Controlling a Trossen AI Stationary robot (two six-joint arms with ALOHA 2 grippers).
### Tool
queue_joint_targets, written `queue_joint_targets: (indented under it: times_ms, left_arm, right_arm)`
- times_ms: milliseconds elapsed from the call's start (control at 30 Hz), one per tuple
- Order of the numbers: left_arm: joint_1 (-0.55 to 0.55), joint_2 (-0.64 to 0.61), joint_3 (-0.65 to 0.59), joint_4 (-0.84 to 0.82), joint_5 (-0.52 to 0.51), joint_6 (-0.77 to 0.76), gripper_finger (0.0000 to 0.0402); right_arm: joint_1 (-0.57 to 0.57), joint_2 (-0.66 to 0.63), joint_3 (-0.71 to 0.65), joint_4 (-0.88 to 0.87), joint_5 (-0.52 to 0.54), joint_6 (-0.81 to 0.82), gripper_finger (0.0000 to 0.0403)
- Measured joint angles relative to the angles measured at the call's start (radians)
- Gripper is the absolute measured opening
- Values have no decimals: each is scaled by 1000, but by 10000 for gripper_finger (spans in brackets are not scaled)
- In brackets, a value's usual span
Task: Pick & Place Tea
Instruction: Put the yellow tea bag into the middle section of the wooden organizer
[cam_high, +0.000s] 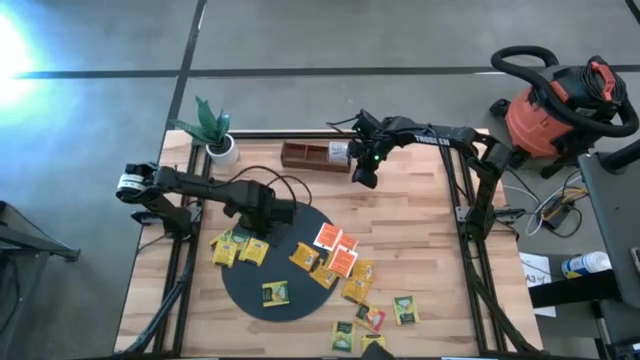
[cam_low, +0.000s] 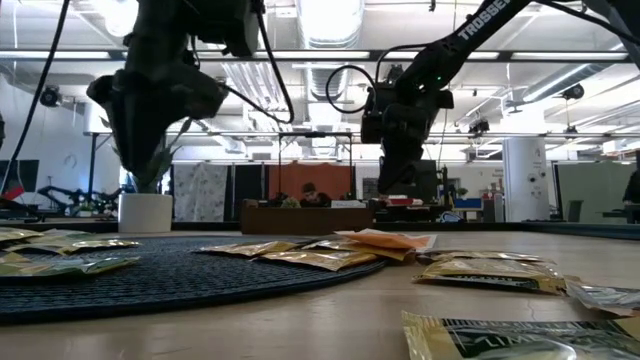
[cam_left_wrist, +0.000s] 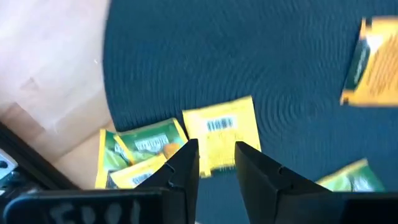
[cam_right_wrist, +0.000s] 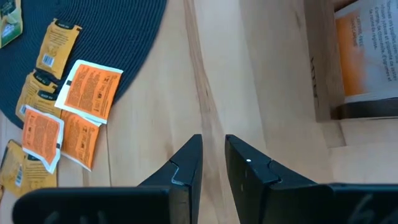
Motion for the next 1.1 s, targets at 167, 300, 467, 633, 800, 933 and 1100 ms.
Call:
queue_joint_targets:
  times_ms: [167, 300, 467, 633, 800, 933, 1100]
  left_arm:
    - [-4, 0, 2, 61, -104, -65, 99]
    - [-1, 0, 2, 109, -179, -65, 99]
    - [8, 0, 2, 186, -125, 65, 99]
    - [30, 7, -1, 124, 52, 88, 99]
    - [9, 6, -59, 92, 169, 48, 99]
    - [-36, 5, -138, 87, 170, -32, 99]
    - [-106, -7, -196, 56, 170, -164, 99]
  right_arm:
    - [0, 0, 0, 31, 0, 12, 68]
    - [2, 0, 0, 40, 0, 45, 68]
    - [16, -7, -1, 39, 0, 57, 68]
    - [30, -7, -4, 37, 0, 66, 68]
    - [40, -7, -4, 38, -1, 80, 68]
    - [44, -7, -4, 38, 0, 80, 68]
    - [44, -7, -5, 39, 0, 79, 68]
